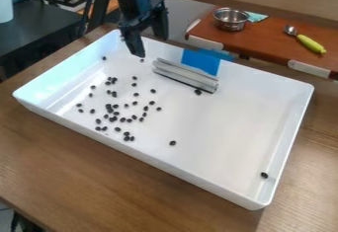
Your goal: Sweep into pile
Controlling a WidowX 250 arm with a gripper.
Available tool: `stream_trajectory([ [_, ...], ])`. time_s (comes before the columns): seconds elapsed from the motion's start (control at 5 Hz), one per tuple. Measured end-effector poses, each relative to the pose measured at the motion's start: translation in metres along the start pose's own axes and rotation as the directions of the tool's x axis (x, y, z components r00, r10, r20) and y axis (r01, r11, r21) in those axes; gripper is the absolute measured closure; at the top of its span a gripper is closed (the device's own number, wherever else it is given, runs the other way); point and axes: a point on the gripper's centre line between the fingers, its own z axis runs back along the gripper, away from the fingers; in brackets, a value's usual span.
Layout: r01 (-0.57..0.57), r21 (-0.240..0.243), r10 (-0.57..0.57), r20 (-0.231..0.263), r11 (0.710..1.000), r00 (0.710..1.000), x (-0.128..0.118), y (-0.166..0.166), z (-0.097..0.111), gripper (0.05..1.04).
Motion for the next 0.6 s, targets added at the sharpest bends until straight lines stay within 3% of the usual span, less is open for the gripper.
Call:
stream_trajectory([
  [0.2, -0.015, 0.042, 0.016, -0.017, 0.999, 1.000, 0.000, 0.007, -0.020, 0.083],
  [0.4, -0.096, 0.001, 0.096, 0.045, 0.995, 0.994, -0.008, -0.005, -0.030, 0.083],
  [0.6, -0.118, -0.016, 0.119, 0.075, 0.993, 0.990, -0.026, -0.009, -0.043, 0.083],
])
